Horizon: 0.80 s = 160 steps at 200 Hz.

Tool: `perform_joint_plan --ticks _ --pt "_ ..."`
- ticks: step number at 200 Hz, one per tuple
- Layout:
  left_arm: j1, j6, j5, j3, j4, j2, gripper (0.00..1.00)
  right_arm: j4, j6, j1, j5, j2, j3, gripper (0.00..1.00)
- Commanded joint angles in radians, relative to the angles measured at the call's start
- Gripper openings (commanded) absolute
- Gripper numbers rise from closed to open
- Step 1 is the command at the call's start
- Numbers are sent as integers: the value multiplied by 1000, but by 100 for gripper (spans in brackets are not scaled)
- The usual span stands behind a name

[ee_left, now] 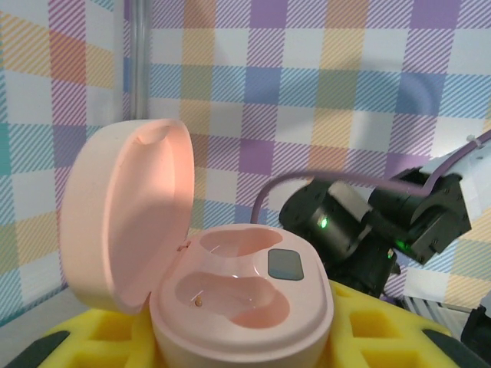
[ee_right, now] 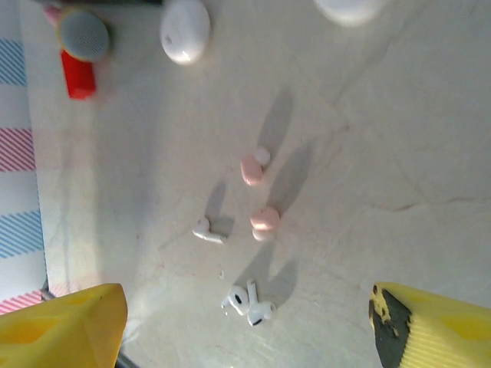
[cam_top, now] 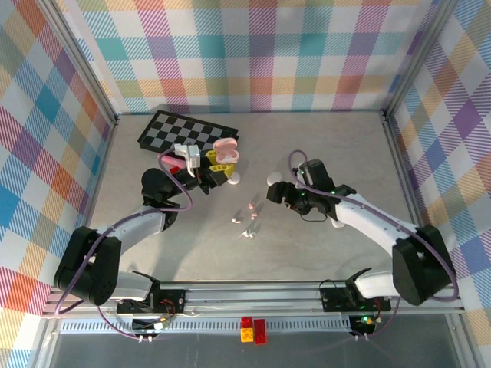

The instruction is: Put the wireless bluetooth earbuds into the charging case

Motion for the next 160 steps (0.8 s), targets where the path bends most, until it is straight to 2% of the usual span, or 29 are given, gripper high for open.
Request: perform_joint_plan --ticks 1,38,72,91,118,160 --pt "25 -19 -5 -8 59 -30 26 43 83 42 -83 56 49 81" --pt "36 -21 -13 -8 62 -37 26 175 212 114 -69 172 27 77" --pt "44 -25 -11 -8 62 -40 27 206 241 146 -45 264 50 60" --pt "45 -27 -9 -6 62 -41 26 204 236 148 -44 297 66 54" --pt "47 -27 -7 -8 62 -40 26 181 214 148 -30 343 91 50" --pt "50 -27 -14 -5 61 -44 26 166 181 148 -27 417 145 49"
